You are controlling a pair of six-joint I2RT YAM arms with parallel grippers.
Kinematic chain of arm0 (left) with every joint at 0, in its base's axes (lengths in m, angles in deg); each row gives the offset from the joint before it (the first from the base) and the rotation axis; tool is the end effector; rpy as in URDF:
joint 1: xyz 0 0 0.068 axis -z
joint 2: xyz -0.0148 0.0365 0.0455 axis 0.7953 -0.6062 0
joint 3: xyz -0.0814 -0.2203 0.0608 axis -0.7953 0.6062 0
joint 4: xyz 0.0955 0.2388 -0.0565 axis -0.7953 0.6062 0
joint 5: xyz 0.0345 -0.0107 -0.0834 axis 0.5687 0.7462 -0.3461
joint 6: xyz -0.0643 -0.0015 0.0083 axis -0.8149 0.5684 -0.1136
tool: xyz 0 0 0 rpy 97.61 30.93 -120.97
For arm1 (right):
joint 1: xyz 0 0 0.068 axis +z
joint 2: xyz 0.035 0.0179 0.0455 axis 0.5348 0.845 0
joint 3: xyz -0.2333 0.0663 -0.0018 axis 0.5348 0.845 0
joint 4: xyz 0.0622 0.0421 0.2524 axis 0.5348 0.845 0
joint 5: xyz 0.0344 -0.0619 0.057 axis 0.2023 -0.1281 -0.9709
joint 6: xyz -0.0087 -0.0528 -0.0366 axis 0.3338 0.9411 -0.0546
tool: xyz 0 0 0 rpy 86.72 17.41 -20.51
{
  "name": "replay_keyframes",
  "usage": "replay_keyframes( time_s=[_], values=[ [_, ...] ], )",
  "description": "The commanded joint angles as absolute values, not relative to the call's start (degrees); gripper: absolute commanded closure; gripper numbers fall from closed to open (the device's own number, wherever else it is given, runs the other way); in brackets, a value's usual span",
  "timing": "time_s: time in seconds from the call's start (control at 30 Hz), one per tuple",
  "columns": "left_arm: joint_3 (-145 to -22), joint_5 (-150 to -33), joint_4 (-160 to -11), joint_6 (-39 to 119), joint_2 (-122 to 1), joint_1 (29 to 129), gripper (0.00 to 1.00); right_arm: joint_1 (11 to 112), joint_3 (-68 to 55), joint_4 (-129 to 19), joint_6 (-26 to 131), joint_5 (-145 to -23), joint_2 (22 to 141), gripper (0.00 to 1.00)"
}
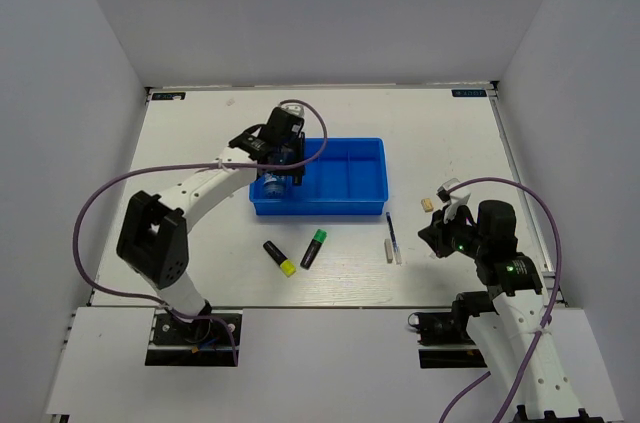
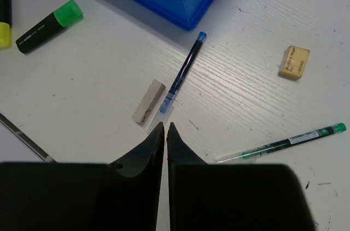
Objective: Sort the stationery into containers
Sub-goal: Place the stationery into the container, then grab a piece of stationery with the left arm
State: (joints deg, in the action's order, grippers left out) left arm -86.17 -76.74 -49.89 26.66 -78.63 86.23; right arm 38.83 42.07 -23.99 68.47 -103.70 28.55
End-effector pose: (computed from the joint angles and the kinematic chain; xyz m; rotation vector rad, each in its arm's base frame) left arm 0.3060 -0.1963 0.2231 0.1431 2.5044 -0.2912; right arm 0.1594 0.0412 0.2139 -0.5595 2.0339 0.4705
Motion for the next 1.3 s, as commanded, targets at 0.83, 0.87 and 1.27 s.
replay_keyframes(
  time_s=[0.83,0.87,1.27],
  values=[
    [-82.4,-48.3,-31.6,5.3,-62.5,100.3,0.71,39.3,40.0,-24.0,68.5,-103.9,26.4,0.87],
    [-78.6,-47.6,-28.5,1.1,-60.2,101.1,0.53,39.2,39.9,-23.9,68.5,-103.9,26.6,0.85],
    [-68.5,-36.0,-23.2,-40.5,-59.5,112.4,0.35,39.3,40.3,-24.0,68.1,-103.2,26.6,0.82]
  ],
)
